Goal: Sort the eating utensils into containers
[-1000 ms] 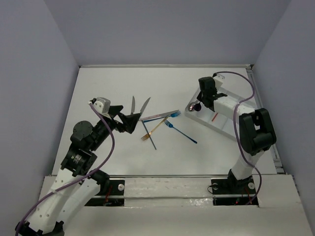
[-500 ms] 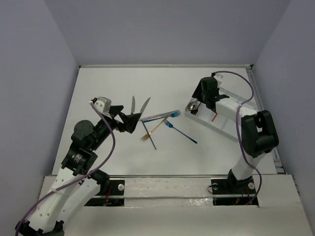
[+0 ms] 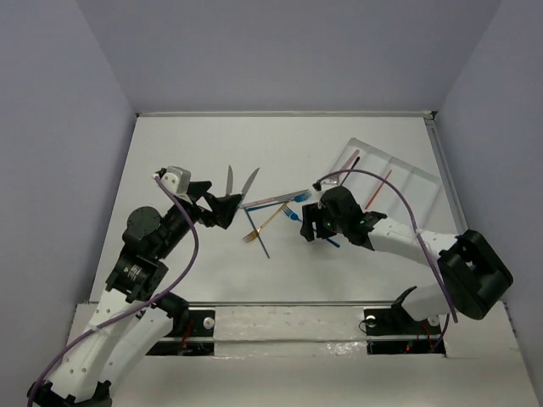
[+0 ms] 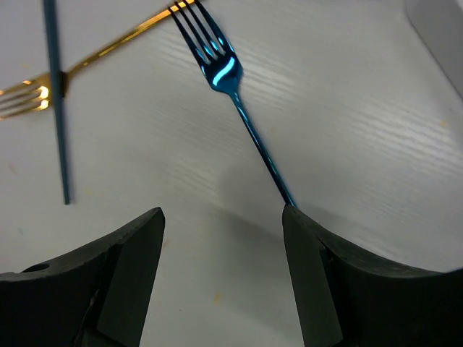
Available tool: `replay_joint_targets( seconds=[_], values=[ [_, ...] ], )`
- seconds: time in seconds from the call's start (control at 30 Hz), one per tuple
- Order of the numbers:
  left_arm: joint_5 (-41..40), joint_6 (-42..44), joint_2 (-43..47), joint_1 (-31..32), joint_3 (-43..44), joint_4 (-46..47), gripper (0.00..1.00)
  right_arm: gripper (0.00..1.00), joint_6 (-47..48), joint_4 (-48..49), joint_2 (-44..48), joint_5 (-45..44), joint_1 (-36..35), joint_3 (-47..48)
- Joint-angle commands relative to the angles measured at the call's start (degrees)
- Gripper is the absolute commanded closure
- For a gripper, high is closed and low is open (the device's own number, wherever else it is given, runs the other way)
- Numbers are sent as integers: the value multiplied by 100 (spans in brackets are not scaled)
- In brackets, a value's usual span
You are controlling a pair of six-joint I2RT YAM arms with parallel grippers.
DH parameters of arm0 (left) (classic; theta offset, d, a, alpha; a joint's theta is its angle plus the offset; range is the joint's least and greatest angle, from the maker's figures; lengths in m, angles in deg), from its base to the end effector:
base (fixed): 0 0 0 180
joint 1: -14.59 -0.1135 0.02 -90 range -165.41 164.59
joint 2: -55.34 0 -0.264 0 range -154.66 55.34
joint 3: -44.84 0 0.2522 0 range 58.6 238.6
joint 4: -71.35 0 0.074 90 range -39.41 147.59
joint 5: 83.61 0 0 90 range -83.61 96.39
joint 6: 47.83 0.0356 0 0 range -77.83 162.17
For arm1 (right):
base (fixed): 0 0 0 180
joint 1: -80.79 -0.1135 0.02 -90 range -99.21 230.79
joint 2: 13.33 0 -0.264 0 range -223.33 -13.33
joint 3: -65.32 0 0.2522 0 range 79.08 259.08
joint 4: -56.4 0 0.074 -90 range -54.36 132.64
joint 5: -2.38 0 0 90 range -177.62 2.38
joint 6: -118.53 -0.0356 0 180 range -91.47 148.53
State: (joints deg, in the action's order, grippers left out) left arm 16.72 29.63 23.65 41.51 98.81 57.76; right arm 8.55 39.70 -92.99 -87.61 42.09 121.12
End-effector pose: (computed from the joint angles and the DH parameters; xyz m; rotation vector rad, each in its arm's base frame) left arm 0.1188 -0.0675 0.3643 0.3330 1.4197 -0.6935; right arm 0.2236 0.1792 0.1999 -0.3801 2.3055 0.5273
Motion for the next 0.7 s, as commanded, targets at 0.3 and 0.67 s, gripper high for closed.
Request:
replay_joint_targets(
  seconds=[0.3, 0.67],
  values=[
    [57, 14, -75, -55, 181, 221, 1, 28, 549, -628, -1051, -352, 99, 725],
    [180, -3, -84, -108, 172, 265, 1, 49, 505, -1454, -1851, -774, -419, 1438]
  ],
)
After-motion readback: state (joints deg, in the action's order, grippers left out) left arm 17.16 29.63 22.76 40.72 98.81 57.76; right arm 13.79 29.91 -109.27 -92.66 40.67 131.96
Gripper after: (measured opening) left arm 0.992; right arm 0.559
